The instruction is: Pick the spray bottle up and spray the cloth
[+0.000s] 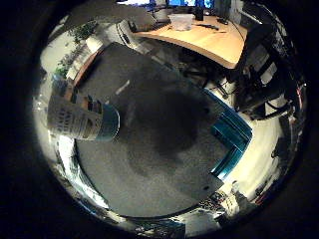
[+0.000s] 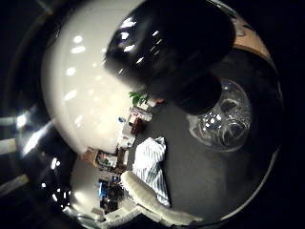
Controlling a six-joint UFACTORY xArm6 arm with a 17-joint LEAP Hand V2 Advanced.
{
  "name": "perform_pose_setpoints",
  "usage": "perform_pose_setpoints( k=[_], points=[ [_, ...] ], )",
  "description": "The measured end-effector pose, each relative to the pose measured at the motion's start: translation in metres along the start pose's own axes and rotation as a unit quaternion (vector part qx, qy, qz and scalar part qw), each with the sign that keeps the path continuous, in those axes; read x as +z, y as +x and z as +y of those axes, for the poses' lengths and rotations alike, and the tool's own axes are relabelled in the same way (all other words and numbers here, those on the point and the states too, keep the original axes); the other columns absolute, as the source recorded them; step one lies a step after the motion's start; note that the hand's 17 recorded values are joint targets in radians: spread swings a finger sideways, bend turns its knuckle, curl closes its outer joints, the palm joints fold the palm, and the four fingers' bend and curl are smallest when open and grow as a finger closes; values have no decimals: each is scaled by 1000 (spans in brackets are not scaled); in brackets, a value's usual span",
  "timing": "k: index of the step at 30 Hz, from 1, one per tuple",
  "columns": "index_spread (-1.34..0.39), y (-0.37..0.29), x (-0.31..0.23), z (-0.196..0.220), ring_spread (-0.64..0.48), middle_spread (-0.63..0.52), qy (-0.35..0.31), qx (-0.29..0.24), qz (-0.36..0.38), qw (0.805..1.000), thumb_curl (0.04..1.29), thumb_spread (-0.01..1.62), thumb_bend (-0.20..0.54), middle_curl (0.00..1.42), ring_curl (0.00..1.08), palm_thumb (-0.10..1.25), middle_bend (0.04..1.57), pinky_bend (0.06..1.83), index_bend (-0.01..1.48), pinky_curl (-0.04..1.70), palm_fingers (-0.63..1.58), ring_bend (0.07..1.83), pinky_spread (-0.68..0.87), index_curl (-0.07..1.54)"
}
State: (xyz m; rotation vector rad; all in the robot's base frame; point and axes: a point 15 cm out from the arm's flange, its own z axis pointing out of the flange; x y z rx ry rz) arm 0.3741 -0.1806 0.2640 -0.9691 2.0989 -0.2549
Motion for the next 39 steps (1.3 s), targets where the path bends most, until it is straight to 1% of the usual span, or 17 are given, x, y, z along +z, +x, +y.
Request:
perform_pose_setpoints(
  k=[8,22,23,27,30,31,32,33,34,35,36,37,38,39],
  points=[
    [-59,-4,5,-19,350,253,2,-2,-4,1000,319,997,-29,322,245,270,199,961,156,223,34,427,611,275],
    [-85,-40,10,-27,342,235,0,-23,-28,999,323,1002,-27,329,243,297,202,941,158,209,82,429,618,279],
    [-99,-39,11,-27,330,225,-2,-23,-27,999,322,1003,-28,332,241,298,213,949,158,206,129,436,620,276],
    [-140,-37,16,-24,261,157,-6,-19,-26,999,331,1019,-23,346,271,344,261,962,138,196,267,578,598,261],
    [-185,-34,19,-23,128,73,-7,-16,-23,1000,333,1027,-25,359,297,365,312,998,148,190,381,726,534,249],
    [-211,-33,21,-22,64,35,-8,-15,-21,1000,336,1033,-21,364,298,381,334,1003,160,182,424,762,479,249],
    [-260,-30,23,-21,-45,-33,-8,-13,-18,1000,340,1044,-13,377,309,410,381,1006,167,167,537,833,365,248],
    [-327,-28,24,-21,-169,-127,-8,-12,-16,1000,346,1061,-4,397,336,449,443,1065,159,173,737,931,186,247],
    [-394,-25,24,-21,-276,-235,-6,-9,-14,1000,354,1089,6,428,350,497,539,1119,161,175,961,998,-42,245],
    [-460,-24,25,-23,-337,-316,-2,-3,-14,1000,358,1124,11,463,363,544,637,1101,199,170,1128,1020,-235,255],
    [-486,-25,26,-23,-338,-331,1,2,-16,1000,369,1157,38,494,387,600,713,1075,274,177,1304,1044,-331,295],
    [-519,-26,27,-24,-343,-348,3,4,-18,1000,374,1196,48,527,408,644,798,1057,380,189,1349,1059,-450,342],
    [-526,-28,28,-24,-328,-340,3,2,-20,1000,385,1242,67,559,428,705,892,1049,521,205,1403,1087,-533,410],
    [-525,-30,28,-24,-321,-335,3,2,-21,1000,389,1264,73,573,441,732,934,1061,571,221,1399,1109,-552,439]
  ],
)
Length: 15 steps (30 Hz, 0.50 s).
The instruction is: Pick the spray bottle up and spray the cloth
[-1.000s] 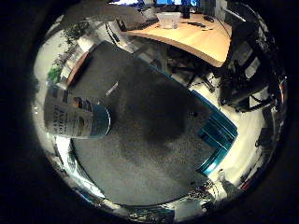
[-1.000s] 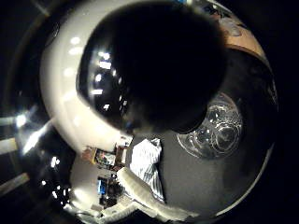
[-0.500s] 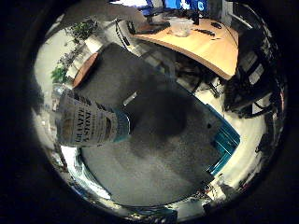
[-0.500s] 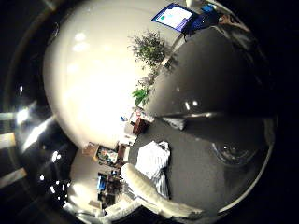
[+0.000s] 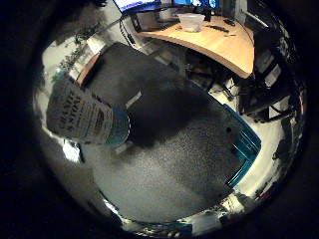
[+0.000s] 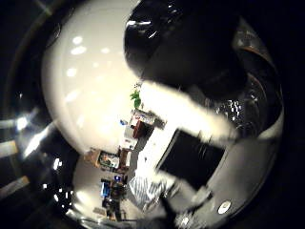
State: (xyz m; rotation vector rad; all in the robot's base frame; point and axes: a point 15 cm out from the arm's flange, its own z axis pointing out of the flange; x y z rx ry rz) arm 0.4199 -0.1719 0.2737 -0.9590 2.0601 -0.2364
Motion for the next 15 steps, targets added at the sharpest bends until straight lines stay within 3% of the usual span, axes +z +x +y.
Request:
perform_pose_setpoints(
  k=[8,15],
  points=[
    [-404,-7,-2,-2,-242,-248,1,-6,-6,1000,470,1336,59,678,554,850,1207,1285,958,416,1297,1333,-406,632],
    [-340,-13,-3,-2,-223,-218,-1,-13,-11,1000,565,1316,28,715,606,903,1293,1359,1083,505,1214,1397,-325,666]
  ],
)
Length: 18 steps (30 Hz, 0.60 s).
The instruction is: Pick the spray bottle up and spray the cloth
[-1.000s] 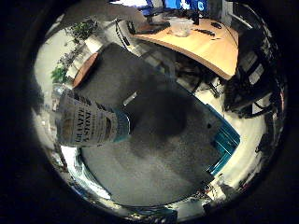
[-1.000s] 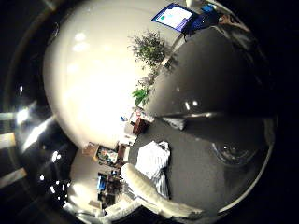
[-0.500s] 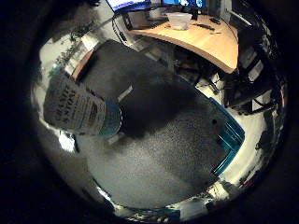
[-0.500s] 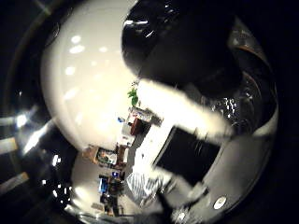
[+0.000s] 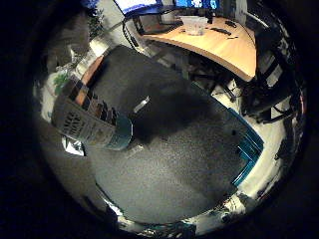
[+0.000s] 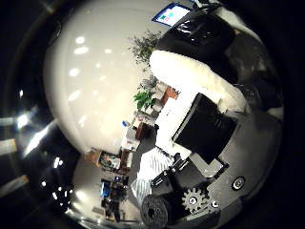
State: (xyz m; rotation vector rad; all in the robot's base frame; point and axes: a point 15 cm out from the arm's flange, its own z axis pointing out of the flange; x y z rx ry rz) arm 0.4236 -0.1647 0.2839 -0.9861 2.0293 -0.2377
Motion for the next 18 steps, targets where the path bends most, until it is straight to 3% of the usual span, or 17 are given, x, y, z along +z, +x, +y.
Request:
perform_pose_setpoints(
  k=[18],
  points=[
    [-301,-39,-17,-11,-221,-198,-3,-29,-35,999,740,1235,-7,736,642,944,1325,1354,1133,593,1186,1412,-299,656]
  ],
)
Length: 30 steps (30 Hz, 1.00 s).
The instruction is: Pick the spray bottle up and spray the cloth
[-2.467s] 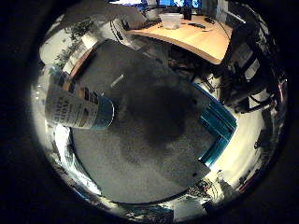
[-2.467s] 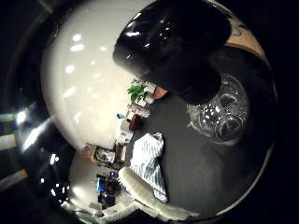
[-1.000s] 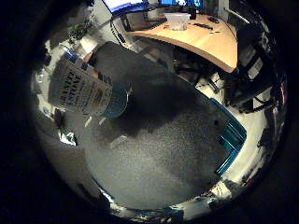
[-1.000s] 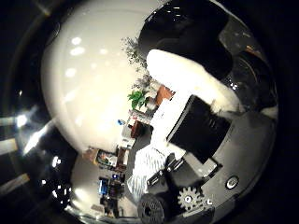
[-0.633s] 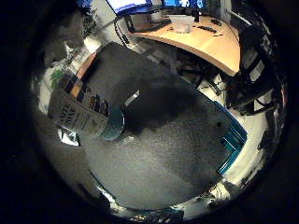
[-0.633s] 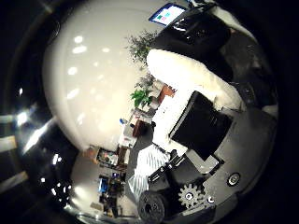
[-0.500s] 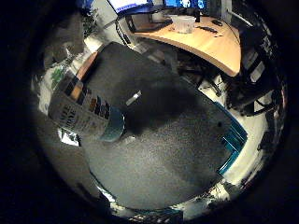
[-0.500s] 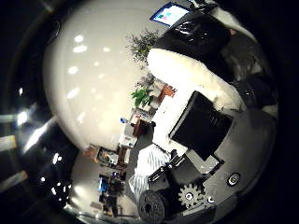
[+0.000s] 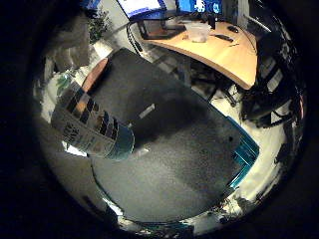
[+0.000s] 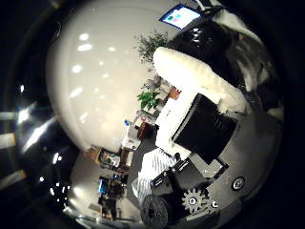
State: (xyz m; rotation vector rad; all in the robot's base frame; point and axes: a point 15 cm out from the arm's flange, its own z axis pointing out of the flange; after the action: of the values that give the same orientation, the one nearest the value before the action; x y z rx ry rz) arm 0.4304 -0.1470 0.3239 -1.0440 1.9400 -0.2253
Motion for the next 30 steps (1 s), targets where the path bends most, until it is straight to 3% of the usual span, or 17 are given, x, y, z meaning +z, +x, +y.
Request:
perform_pose_setpoints(
  k=[3,11,21,30],
  points=[
    [-301,-17,-12,-7,-221,-195,-4,-17,-9,1000,765,1205,-8,737,644,947,1326,1350,1135,601,1185,1412,-300,656],
    [-301,-35,-47,-27,-225,-195,-41,-69,54,995,815,1131,-10,743,655,934,1324,1345,1141,617,1179,1413,-294,658],
    [-293,-98,-129,-62,-226,-195,-22,-132,51,990,851,1102,-9,748,662,932,1320,1337,1145,638,1181,1408,-295,657],
    [-292,-169,-140,-40,-221,-197,-60,-163,10,985,867,1084,-10,751,666,924,1316,1332,1147,647,1180,1406,-295,655]
  ],
)
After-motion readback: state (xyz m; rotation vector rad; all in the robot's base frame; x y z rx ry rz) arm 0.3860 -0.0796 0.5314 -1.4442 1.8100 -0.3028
